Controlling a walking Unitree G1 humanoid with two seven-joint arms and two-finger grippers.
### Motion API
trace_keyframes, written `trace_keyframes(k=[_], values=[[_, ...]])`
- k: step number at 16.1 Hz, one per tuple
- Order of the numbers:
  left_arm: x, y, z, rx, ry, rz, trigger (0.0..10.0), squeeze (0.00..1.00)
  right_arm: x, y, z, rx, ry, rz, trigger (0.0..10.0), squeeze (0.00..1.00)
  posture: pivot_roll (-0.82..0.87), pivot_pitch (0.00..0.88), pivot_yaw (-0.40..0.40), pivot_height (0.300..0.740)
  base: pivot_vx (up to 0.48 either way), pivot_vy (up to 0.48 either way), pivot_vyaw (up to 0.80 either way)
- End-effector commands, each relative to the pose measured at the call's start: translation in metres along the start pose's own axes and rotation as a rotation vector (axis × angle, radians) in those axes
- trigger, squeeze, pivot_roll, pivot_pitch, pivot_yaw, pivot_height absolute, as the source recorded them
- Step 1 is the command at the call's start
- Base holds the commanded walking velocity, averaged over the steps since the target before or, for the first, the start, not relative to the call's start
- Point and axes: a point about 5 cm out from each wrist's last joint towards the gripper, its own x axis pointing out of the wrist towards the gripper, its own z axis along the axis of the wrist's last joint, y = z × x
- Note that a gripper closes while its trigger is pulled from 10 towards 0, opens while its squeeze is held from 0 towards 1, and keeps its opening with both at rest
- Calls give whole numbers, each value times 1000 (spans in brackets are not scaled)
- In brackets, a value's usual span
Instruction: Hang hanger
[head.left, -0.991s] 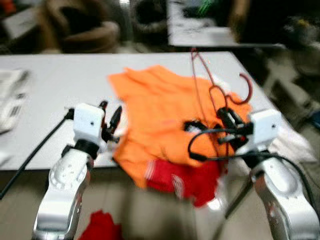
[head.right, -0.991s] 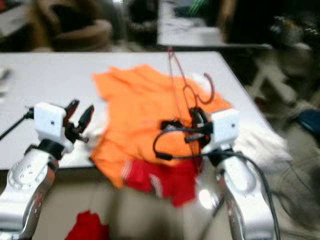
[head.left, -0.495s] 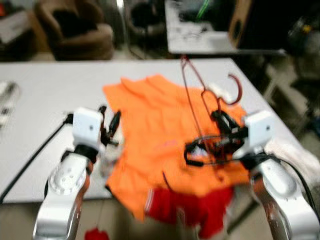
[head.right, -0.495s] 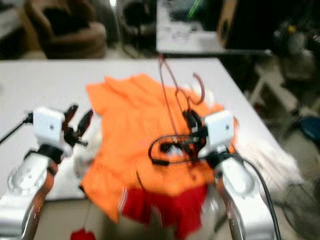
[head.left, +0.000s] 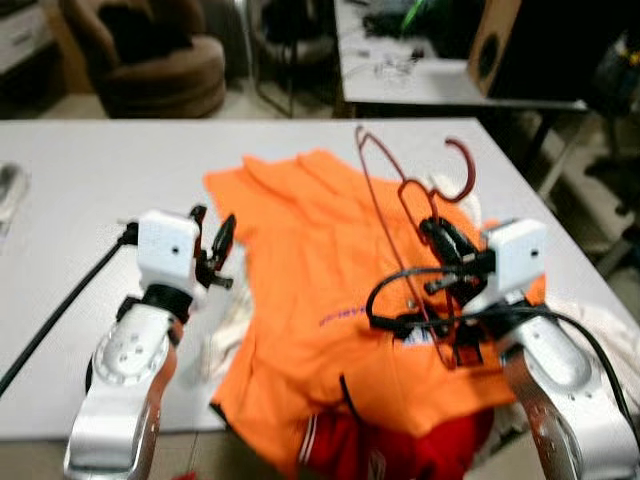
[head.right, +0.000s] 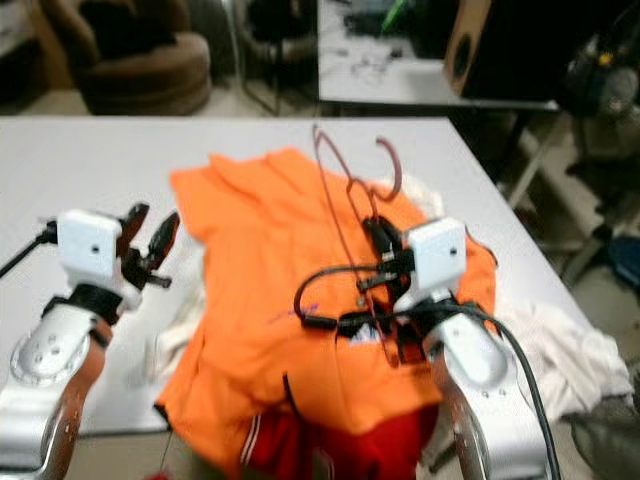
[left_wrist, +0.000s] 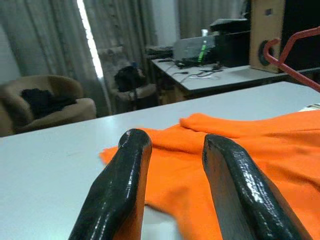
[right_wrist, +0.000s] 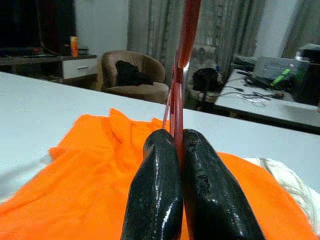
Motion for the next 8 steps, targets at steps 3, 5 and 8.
trace_keyframes(k=[3,5,8], values=[[3,1,1,12,2,6,10000,0,-1,-3,1,11,-4,-31,10000,0,-155,0,18,740,0,-400,0],[5,1,2,16,-2,2,10000,0,-2,-4,0,17,9,-26,10000,0,-156,0,19,740,0,-321,0],[8,0,1,57,11,-79,10000,0,-8,-9,-1,-64,88,81,10000,0,-158,0,25,740,0,0,0]])
